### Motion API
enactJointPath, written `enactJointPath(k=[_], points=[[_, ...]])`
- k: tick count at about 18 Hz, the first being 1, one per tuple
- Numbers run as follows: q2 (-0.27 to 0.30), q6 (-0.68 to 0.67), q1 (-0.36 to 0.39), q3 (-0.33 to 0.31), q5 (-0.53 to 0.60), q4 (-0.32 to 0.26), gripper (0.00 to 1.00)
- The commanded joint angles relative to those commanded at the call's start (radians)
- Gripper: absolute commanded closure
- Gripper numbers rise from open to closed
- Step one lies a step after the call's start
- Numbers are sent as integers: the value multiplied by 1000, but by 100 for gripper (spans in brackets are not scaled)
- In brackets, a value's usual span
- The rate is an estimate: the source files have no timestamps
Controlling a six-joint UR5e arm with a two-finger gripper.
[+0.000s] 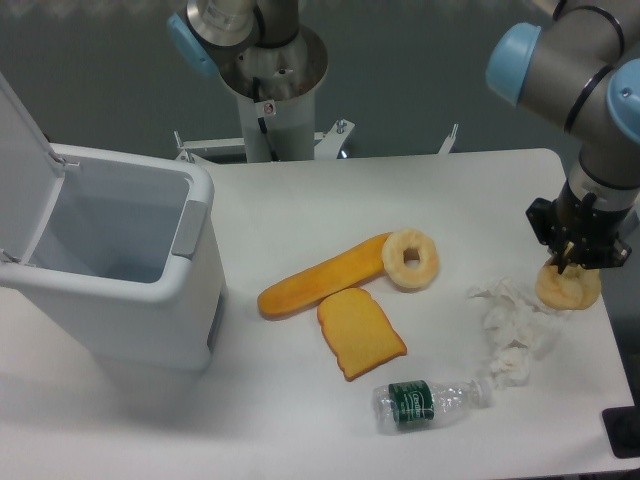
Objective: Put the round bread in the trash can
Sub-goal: 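Close the gripper on the round bread and lift it, then carry the held round bread over the open white trash bin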
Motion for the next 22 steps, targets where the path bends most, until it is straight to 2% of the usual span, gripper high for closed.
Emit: enactJointPath(k=[5,8,11,17,22], points=[[75,-32,-34,-17,-37,-8,100],[187,-40,-80,-122,-66,-3,100],[276,-61,-103,-187,-135,-3,100],[405,-224,-211,-256,-259,0,100],[460,-391,-343,-262,-293,5,100]])
